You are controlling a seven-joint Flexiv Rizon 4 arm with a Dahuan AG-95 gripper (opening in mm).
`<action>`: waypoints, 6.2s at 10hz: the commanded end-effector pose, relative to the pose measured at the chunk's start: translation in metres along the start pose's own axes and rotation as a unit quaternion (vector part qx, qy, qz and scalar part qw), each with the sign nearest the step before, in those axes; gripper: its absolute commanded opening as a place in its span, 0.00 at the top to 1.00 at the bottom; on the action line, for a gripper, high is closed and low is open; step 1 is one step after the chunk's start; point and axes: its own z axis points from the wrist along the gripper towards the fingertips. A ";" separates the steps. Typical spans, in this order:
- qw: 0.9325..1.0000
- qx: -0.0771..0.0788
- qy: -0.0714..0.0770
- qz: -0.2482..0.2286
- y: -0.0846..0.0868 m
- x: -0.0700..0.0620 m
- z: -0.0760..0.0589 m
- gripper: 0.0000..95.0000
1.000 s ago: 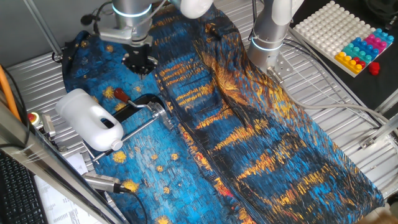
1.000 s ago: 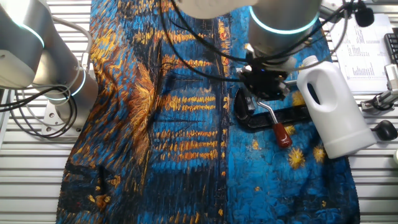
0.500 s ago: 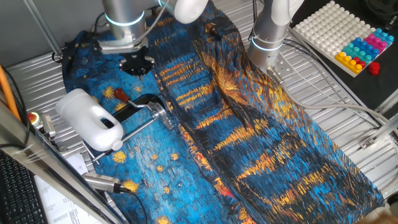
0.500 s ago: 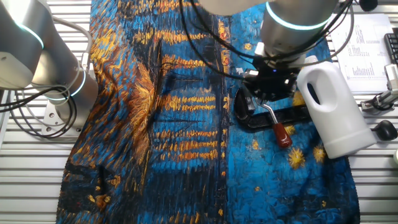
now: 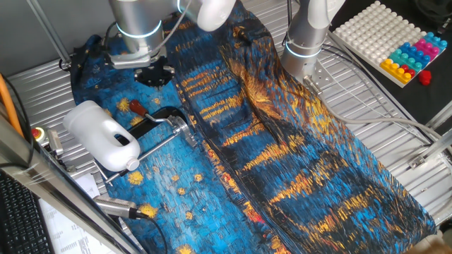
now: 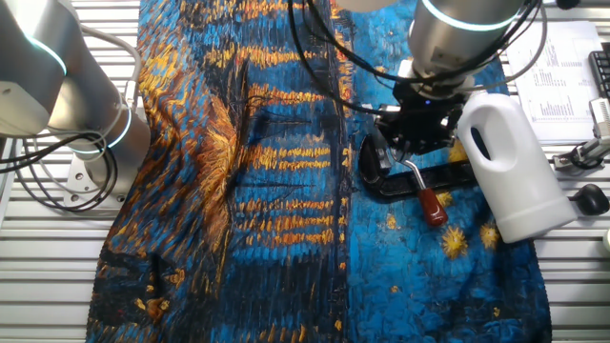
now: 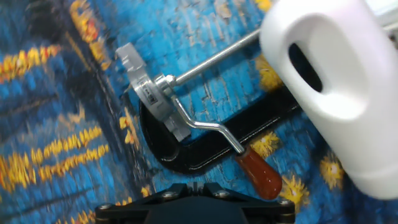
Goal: Pull up the lever
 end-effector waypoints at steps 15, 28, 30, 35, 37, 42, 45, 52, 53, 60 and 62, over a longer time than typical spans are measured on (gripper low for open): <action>0.973 -0.024 -0.085 -0.215 -0.073 0.053 0.046 1.00; 0.950 -0.005 -0.126 -0.286 -0.101 0.083 0.068 1.00; 0.940 -0.003 -0.136 -0.314 -0.109 0.082 0.076 1.00; 0.925 0.008 -0.142 -0.352 -0.123 0.079 0.098 1.00; 0.917 0.018 -0.144 -0.372 -0.126 0.078 0.108 1.00; 0.911 0.022 -0.175 -0.373 -0.130 0.065 0.127 1.00; 0.914 0.025 -0.174 -0.365 -0.138 0.055 0.129 1.00; 0.915 0.025 -0.190 -0.356 -0.135 0.045 0.143 1.00; 0.913 0.025 -0.196 -0.357 -0.133 0.043 0.143 1.00; 0.915 0.024 -0.208 -0.345 -0.129 0.035 0.147 1.00; 0.915 0.023 -0.211 -0.343 -0.128 0.032 0.148 1.00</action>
